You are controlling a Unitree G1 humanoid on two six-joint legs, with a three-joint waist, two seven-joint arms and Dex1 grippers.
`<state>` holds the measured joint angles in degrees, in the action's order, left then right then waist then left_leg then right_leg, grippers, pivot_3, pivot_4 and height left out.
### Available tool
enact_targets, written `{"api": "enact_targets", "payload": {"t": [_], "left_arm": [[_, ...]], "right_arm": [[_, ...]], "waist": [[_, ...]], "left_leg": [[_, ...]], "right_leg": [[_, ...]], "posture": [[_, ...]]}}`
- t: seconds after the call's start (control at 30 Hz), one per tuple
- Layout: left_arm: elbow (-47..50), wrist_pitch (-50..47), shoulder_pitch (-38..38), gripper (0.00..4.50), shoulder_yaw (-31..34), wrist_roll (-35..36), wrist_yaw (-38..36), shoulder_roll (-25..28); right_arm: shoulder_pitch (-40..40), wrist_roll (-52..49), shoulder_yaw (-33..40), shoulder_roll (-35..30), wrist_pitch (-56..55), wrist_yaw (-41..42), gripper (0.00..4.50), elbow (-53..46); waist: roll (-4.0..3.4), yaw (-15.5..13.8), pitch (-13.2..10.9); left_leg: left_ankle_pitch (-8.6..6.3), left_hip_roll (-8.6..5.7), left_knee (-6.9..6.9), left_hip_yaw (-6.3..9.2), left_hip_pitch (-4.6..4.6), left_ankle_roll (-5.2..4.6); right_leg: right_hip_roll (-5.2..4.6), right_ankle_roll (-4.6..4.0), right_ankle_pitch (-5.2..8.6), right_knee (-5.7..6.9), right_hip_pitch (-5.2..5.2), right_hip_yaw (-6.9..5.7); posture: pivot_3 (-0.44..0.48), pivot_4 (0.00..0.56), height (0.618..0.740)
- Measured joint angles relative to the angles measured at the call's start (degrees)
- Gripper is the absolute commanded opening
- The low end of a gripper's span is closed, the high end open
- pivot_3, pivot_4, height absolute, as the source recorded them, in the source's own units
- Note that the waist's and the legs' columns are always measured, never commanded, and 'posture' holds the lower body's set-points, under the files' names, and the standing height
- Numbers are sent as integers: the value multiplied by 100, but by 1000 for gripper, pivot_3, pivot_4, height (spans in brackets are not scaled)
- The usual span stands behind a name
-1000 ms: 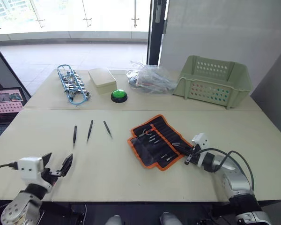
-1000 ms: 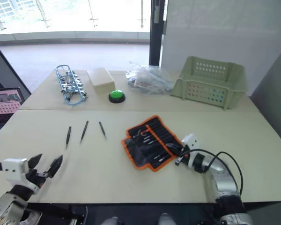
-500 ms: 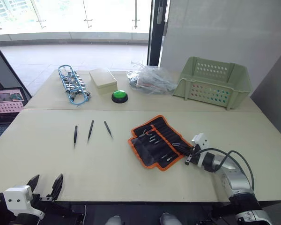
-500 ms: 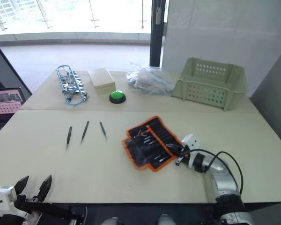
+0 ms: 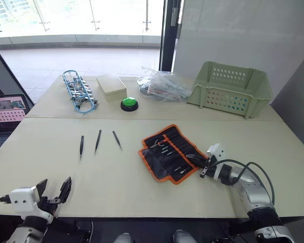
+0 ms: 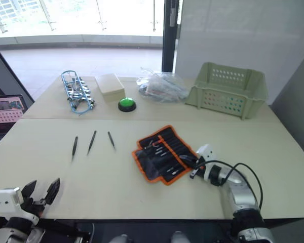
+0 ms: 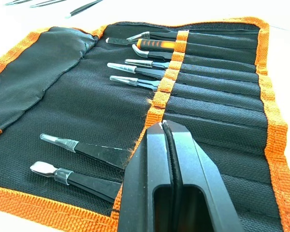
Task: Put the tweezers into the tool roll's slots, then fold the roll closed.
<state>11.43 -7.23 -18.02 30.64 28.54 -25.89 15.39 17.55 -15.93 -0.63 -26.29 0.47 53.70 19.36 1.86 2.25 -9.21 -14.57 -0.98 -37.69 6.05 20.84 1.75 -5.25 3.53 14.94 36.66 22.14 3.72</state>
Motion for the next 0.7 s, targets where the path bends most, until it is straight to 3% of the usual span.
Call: {"api": "enact_targets", "payload": {"t": [0.2, 0.37, 0.7], "left_arm": [[95, -1403, 927, 4490, -364, -383, 1083, 568], [-130, -2869, 1762, 4490, -504, -383, 1566, 982], [-793, -3255, 2694, 4490, -814, -624, 1523, 1145]], "right_arm": [[2, 5, -41, 5, 0, -34, 0, -61], [-21, 41, -34, 2, 3, -59, 0, -67], [-26, 95, -22, 16, -30, -98, 0, -66]], "waist": [[-1, 13, 1], [-19, 3, 8], [-27, -15, 12]], "left_leg": [[0, -1, 5, 1, -2, 0], [1, -3, 10, 2, -18, 2], [6, -4, 29, -1, -37, 10]], "right_leg": [[0, 0, 0, 3, 5, 0], [0, 0, 0, 8, -4, 0], [-2, 0, 0, 8, -12, 3]], "posture": [[0, 150, 740], [0, 150, 740], [0, 150, 740]]}}
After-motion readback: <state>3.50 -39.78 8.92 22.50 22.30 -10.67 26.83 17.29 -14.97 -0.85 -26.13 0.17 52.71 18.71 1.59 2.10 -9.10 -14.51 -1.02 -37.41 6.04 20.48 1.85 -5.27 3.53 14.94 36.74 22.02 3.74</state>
